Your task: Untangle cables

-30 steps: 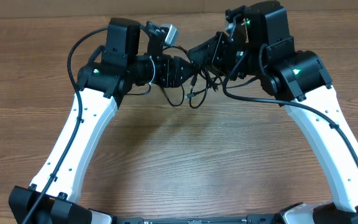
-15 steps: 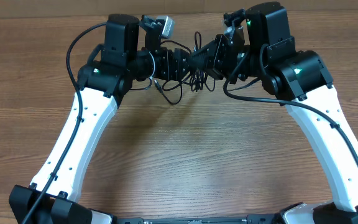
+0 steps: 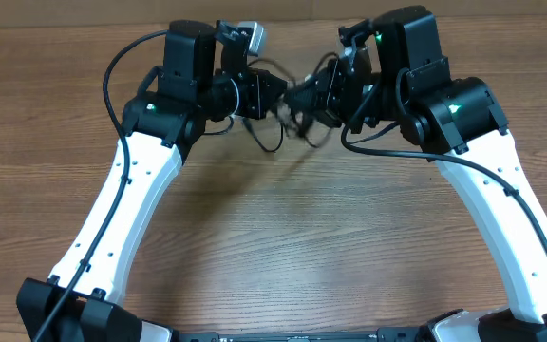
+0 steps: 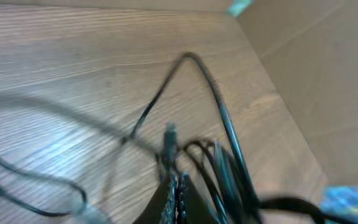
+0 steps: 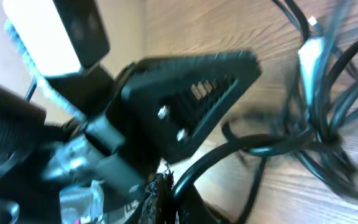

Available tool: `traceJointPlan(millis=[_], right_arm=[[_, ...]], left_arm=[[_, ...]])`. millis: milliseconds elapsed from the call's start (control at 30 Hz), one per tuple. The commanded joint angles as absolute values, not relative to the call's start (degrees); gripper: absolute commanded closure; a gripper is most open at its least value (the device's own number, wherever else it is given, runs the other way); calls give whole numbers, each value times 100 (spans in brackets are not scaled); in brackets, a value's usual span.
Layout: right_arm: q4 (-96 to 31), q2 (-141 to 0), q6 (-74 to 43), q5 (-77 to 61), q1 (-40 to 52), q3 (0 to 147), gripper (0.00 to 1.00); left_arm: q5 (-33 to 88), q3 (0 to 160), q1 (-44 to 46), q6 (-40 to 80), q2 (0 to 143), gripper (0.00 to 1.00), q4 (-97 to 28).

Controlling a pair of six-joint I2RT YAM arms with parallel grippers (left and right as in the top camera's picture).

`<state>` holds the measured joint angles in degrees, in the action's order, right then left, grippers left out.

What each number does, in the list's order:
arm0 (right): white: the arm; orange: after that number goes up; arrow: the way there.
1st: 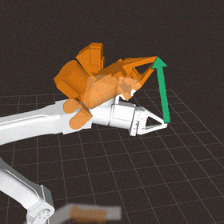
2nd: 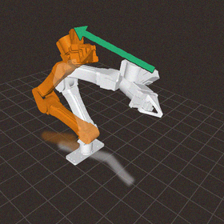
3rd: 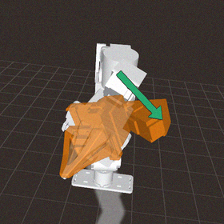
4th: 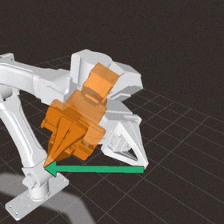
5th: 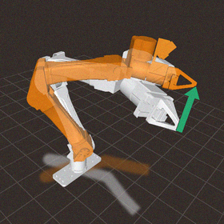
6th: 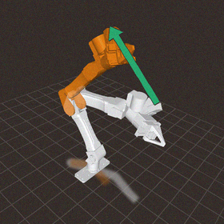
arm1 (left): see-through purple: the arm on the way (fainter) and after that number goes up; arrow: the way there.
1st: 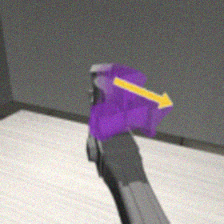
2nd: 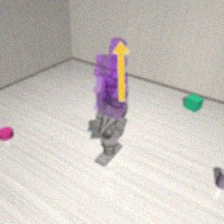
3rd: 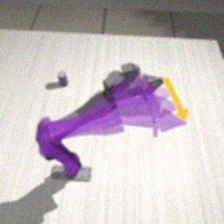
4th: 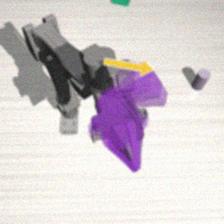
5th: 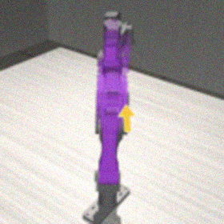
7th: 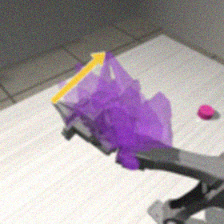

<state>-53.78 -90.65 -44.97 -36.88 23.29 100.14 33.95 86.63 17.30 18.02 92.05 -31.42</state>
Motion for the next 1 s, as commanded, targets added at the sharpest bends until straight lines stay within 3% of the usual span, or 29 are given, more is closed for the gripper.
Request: traceJointPlan(millis=[0,333,400,433,500,533,667,800,967], right_arm=[[-5433,-9059,-4294,-4108,2351,10121,95],[-5719,-9059,-3579,-3638,2351,10121,92],[-5758,-9059,-3420,-3658,2351,10121,93],[-5747,-9059,-3420,-3704,2351,10121,93],[-5719,-9059,-3417,-3739,2351,10121,93],[-5710,-9059,-3417,-3739,2351,10121,93],[-5706,-9059,-3393,-3706,2349,10121,91],[-5981,-9059,-3398,-3020,2349,10121,69],[-6814,-9061,-3404,-1481,2349,10051,39]], left_arm=[[2934,8748,1726,1804,9258,96,-3107],[2746,8748,1726,1804,9258,94,-3301],[2805,8748,1728,1806,9258,86,-3301],[2945,8748,1728,1806,9260,67,-3301],[3175,8748,1728,1804,9260,46,-3315],[3275,8748,1728,1802,9260,42,-3326],[3111,8748,1728,1800,9262,42,-3586],[2224,8748,1726,1820,9264,46,-4062],[1142,8748,1726,2126,9301,38,-4827]])
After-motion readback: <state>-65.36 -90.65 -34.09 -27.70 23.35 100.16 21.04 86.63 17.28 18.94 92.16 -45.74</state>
